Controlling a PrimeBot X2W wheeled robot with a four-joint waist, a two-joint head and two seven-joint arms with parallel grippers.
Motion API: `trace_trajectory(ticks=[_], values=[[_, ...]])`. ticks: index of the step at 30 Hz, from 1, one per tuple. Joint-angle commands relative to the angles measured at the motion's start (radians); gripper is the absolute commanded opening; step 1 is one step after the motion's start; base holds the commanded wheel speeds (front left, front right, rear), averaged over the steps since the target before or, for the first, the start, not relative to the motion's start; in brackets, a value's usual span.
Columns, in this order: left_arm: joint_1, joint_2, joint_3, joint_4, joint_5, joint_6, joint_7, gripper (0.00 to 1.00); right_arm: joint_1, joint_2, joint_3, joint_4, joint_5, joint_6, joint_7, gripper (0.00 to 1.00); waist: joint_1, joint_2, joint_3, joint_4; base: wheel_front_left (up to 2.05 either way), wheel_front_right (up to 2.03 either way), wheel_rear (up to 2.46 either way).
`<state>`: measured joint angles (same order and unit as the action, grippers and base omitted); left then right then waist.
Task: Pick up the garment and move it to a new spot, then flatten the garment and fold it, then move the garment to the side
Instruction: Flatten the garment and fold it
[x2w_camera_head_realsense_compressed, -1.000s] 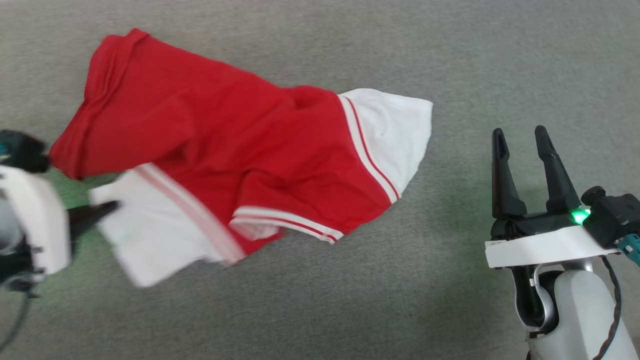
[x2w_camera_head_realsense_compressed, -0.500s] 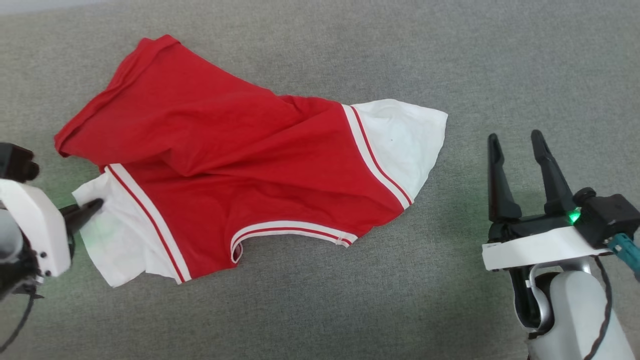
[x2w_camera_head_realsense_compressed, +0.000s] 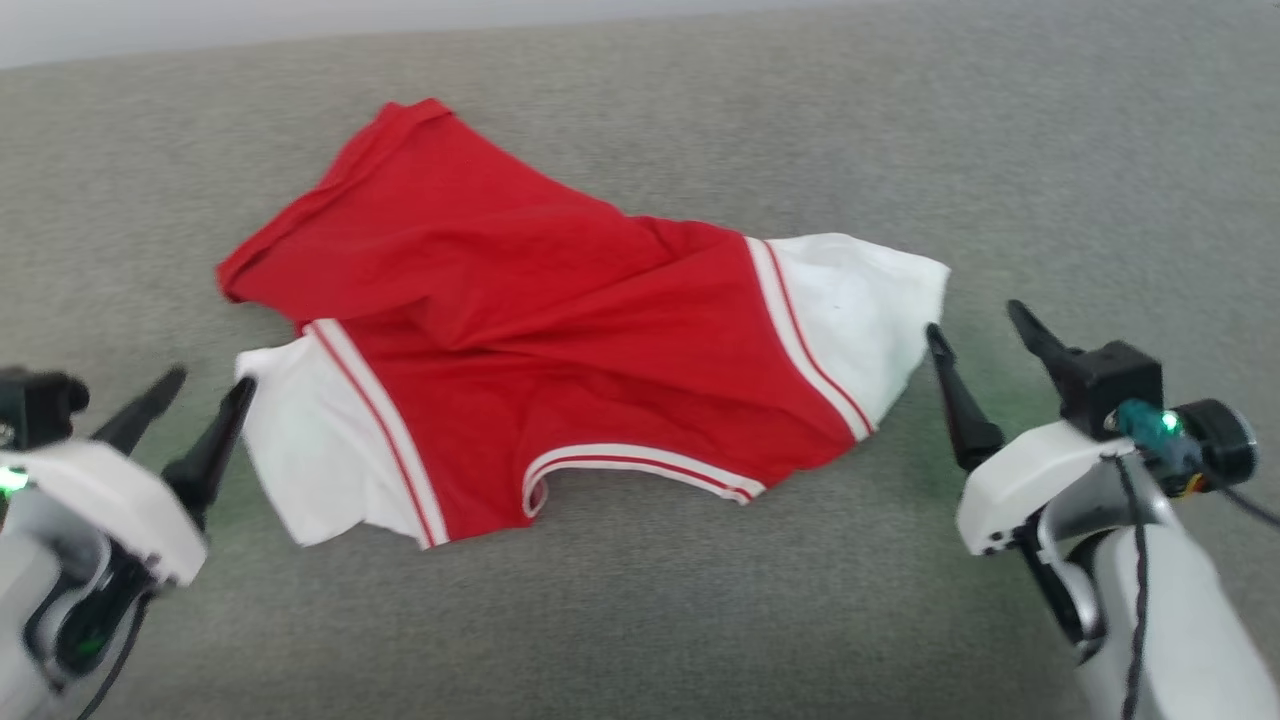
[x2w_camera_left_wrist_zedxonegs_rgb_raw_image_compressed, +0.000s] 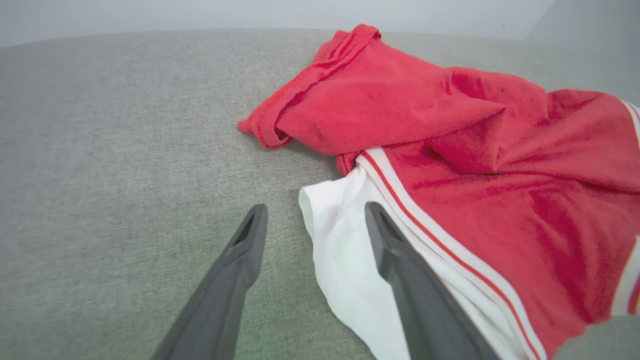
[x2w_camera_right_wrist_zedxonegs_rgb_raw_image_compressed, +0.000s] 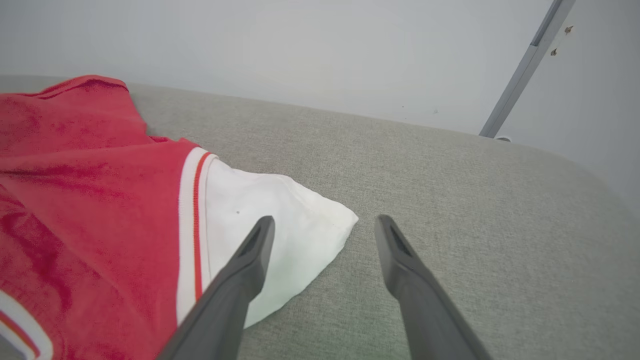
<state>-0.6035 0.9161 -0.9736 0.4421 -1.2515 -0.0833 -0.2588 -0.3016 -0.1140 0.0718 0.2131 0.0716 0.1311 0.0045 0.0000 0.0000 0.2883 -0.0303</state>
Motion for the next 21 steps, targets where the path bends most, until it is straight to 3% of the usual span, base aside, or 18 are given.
trace_trajectory(ticks=[1,6,10,15,21], values=[[0.008,-0.023,0.052,-0.008,0.036,0.019,-0.006,1.00,-0.013,-0.017,0.006,-0.008,0.007,-0.001,0.041,1.00,0.0000,0.0000,-0.015,0.034,0.00,0.00,0.00],[0.176,-0.179,0.365,-0.088,0.267,0.074,-0.007,1.00,-0.019,-0.117,0.022,-0.050,0.056,-0.001,0.289,1.00,0.0000,0.0000,-0.033,0.101,0.00,0.00,0.00],[0.327,-0.307,0.582,-0.193,0.482,0.073,-0.007,1.00,-0.015,-0.166,-0.011,-0.075,0.114,-0.001,0.534,1.00,0.0000,0.0000,-0.040,0.145,0.00,0.00,0.00],[0.465,-0.457,0.773,-0.300,0.686,0.020,-0.007,1.00,-0.034,-0.154,-0.084,-0.128,0.140,-0.001,0.793,1.00,0.0000,0.0000,-0.028,0.194,0.00,0.00,0.00],[0.522,-0.588,0.899,-0.356,0.810,-0.036,-0.007,1.00,-0.056,-0.096,-0.185,-0.154,0.096,-0.001,1.003,1.00,0.0000,0.0000,0.009,0.242,0.00,0.00,0.00]])
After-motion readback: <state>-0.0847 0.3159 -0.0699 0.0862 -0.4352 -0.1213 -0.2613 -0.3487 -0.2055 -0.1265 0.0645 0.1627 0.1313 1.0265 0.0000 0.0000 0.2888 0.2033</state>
